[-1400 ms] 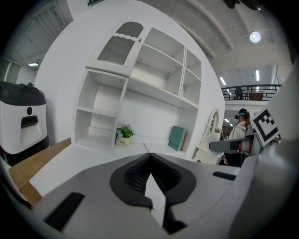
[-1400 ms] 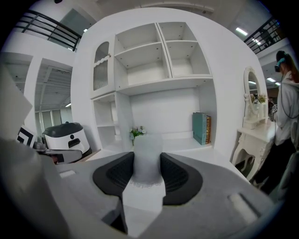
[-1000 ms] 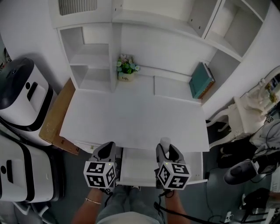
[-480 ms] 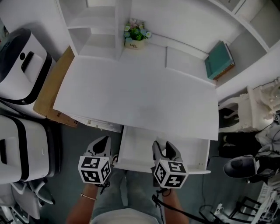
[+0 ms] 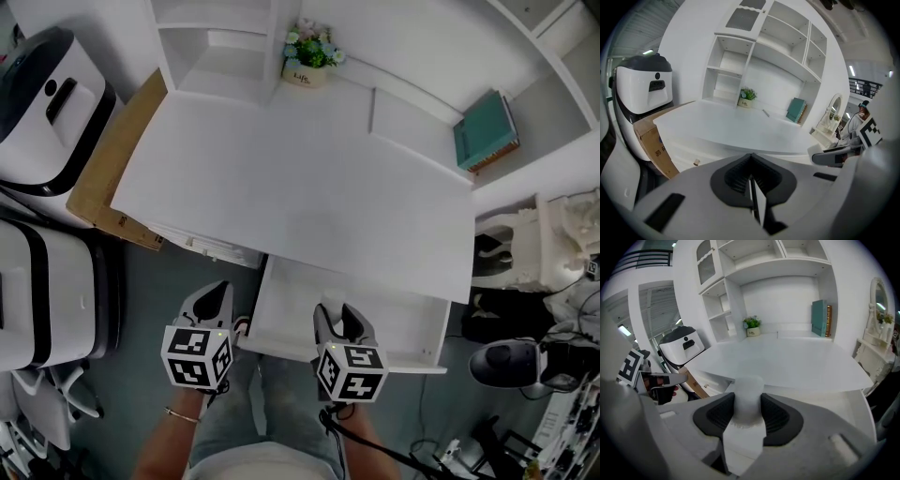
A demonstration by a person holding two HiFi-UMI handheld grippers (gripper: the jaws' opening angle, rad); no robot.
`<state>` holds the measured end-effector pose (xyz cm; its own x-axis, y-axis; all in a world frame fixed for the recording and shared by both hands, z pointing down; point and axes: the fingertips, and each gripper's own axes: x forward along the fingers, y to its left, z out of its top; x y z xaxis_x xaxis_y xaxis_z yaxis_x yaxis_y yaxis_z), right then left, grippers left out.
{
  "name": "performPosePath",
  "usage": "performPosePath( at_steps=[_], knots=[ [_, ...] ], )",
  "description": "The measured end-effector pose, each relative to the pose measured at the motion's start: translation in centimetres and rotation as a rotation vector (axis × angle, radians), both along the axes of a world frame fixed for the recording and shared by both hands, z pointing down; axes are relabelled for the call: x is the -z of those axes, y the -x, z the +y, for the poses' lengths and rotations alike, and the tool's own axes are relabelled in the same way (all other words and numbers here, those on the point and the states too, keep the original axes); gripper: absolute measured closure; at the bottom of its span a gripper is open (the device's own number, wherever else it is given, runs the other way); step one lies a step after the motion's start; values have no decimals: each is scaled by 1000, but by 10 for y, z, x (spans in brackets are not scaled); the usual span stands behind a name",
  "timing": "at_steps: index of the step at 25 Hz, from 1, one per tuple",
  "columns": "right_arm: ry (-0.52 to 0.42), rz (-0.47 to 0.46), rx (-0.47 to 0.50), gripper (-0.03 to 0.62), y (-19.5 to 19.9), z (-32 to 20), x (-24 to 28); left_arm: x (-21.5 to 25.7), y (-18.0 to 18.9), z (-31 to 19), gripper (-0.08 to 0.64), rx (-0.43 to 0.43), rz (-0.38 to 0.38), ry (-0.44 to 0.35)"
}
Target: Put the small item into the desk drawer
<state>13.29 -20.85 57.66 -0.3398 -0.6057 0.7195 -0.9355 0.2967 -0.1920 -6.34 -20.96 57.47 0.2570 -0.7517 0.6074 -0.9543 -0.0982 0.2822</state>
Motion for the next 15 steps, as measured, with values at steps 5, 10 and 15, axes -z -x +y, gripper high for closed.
performPosePath(
  at_steps=[5,10,15],
  knots=[
    [23,25,70,416,20,-5,-19,-4,17,7,561,51,-1,10],
    [56,46,121,416,33,-12,-35,-9,36,15,561,109,-1,31],
    [76,69,143,416,38,-24,-53,-13,52,20,561,165,0,36]
  ],
)
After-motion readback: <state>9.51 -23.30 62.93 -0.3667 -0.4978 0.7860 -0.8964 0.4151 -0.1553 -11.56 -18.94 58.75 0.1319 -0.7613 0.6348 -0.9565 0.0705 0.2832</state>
